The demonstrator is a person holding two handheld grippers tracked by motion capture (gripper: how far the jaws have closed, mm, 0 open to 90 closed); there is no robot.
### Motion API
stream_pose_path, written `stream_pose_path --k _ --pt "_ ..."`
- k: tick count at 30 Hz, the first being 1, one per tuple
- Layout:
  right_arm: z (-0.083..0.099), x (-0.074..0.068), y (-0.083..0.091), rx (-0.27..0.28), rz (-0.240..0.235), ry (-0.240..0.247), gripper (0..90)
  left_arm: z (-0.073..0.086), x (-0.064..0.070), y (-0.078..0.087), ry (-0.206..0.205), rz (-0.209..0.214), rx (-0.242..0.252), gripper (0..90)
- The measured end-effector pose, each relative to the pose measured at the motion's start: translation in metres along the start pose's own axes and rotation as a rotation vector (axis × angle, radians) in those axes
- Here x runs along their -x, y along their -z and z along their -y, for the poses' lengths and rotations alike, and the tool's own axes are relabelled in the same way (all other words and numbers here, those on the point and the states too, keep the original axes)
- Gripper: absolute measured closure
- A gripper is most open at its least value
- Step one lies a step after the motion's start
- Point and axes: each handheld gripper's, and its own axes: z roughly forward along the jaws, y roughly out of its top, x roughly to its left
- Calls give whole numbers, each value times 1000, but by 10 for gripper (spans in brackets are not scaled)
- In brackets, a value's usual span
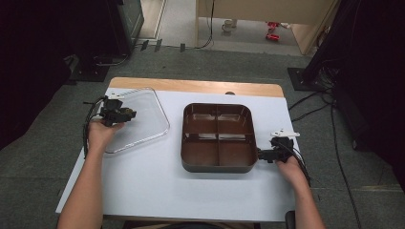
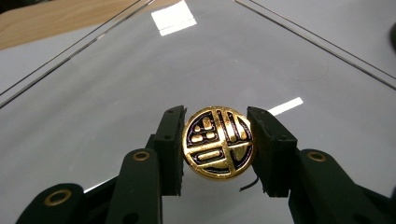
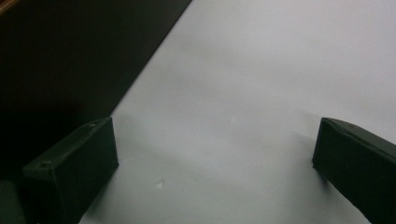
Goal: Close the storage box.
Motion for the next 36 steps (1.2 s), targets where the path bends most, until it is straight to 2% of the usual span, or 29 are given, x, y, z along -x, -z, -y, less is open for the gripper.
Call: stream_pose_path --k 5,11,13,15,18,19,20,21,22,25,26,27,29,30,31,33,36 --pt "0 0 0 0 0 0 0 -13 13 17 -14 30 13 599" --pt "0 0 0 0 0 0 0 -27 26 29 -9 69 36 599" --pt "0 0 0 0 0 0 0 -35 37 36 -27 83 47 599" --pt "0 0 0 0 0 0 0 -38 40 38 -32 90 48 599" --pt "0 0 0 0 0 0 0 -50 58 45 -40 116 37 599" --pt "0 0 0 0 0 0 0 -50 58 45 -40 116 37 599" --pt "0 0 0 0 0 0 0 -54 66 46 -44 129 33 599" --pt "0 0 0 -1 0 -1 0 -59 76 48 -64 145 34 600" --pt "0 0 0 -1 0 -1 0 -59 76 48 -64 145 34 599" --pt "0 0 0 -1 0 -1 0 -66 99 50 -100 175 42 599" --pt "0 0 0 -1 0 -1 0 -66 99 50 -100 175 42 599" --pt "0 0 0 -1 0 -1 0 -68 106 50 -106 181 39 599" --pt "0 0 0 0 0 -1 0 -71 120 50 -136 192 41 599" --pt "0 0 0 0 0 -1 0 -71 120 50 -136 192 41 599" --pt "0 0 0 -1 0 -1 0 -72 130 48 -151 207 40 599" --pt "0 0 0 0 0 -2 0 -73 135 47 -159 215 37 599" --pt "0 0 0 -1 0 -1 0 -75 150 37 -184 234 12 599"
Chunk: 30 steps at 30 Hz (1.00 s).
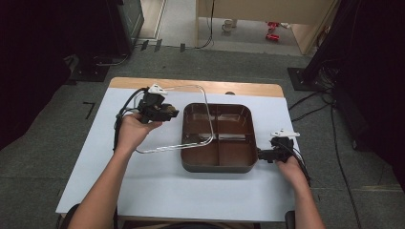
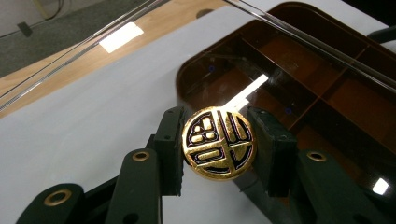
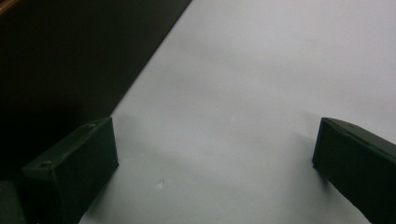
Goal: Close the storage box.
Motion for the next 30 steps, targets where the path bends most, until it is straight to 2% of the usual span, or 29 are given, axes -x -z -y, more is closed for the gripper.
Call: stream_pose_path --k 9,11,13,15,16,23,30 --pt "0 0 0 0 0 0 0 -12 31 -29 -41 56 -30 599" --pt "0 0 0 0 0 0 0 -13 33 -32 -41 63 -31 600" --pt "0 0 0 0 0 0 0 -16 46 -44 -40 99 -40 600" --pt "0 0 0 0 0 0 0 -18 53 -50 -43 109 -34 600" --pt "0 0 0 0 0 0 0 -18 53 -50 -43 109 -34 599" --pt "0 0 0 0 0 0 0 -24 76 -68 -89 115 -45 599" --pt "0 0 0 1 0 0 0 -25 90 -90 -95 119 -54 599"
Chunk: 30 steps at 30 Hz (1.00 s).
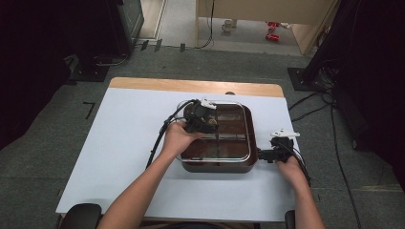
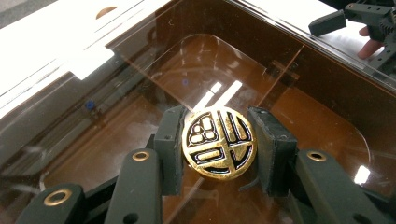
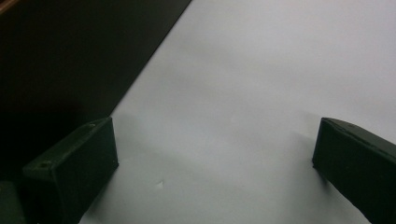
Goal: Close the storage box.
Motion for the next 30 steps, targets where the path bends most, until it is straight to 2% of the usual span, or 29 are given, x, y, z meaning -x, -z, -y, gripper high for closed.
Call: stream_pose_path --k 6,9,12,15,22,23,28,30 --pt "0 0 0 0 0 0 0 -2 5 -16 -3 -7 -6 599" --pt "0 0 0 0 0 -1 0 -3 8 -22 12 -18 -4 599" --pt "0 0 0 0 0 -1 0 -5 12 -23 6 -21 -10 599" --pt "0 0 0 0 0 0 0 -5 19 -26 -24 -29 -29 599" --pt "0 0 0 0 0 0 0 -5 20 -25 -15 -13 -35 598" --pt "0 0 0 0 0 0 0 -4 19 -26 -8 -5 -47 597" --pt "0 0 0 0 0 0 0 -1 19 -25 -13 -5 -24 589" --pt "0 0 0 1 0 0 0 -1 18 -24 -21 6 12 558"
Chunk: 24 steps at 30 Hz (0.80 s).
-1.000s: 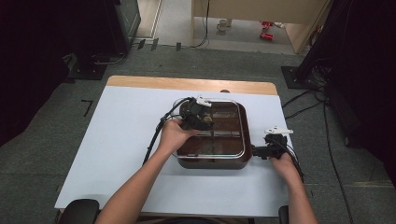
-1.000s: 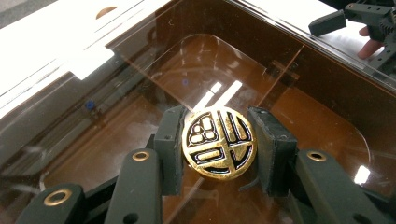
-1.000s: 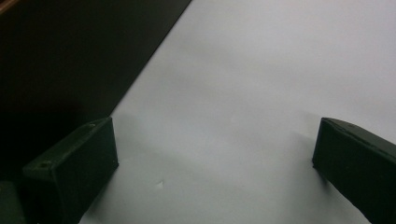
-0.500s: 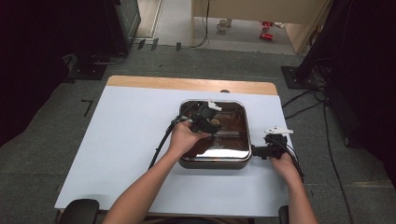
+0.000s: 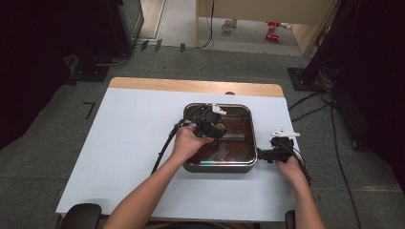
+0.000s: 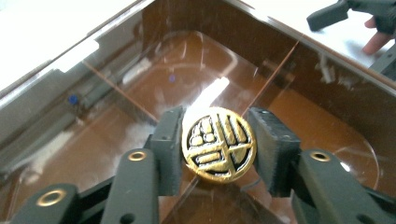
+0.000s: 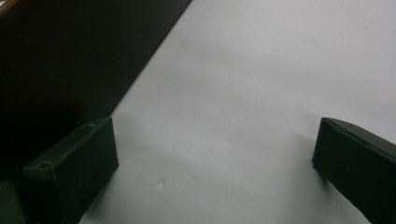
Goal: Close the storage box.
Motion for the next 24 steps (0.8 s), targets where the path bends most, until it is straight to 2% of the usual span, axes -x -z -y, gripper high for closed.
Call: stream_pose_path --k 3,7,14,17,23,24 --pt "0 0 0 0 0 0 0 -2 -3 6 0 10 26 502" --pt "0 0 0 0 0 0 0 0 -8 13 -3 34 14 455" --pt "0 0 0 0 0 0 0 6 -13 24 -6 30 10 400" --pt "0 0 0 0 0 0 0 11 -16 30 11 53 32 372" --pt "0 0 0 -1 0 1 0 21 -22 42 5 79 46 314" --pt "0 0 0 -1 0 1 0 26 -25 48 23 93 75 314"
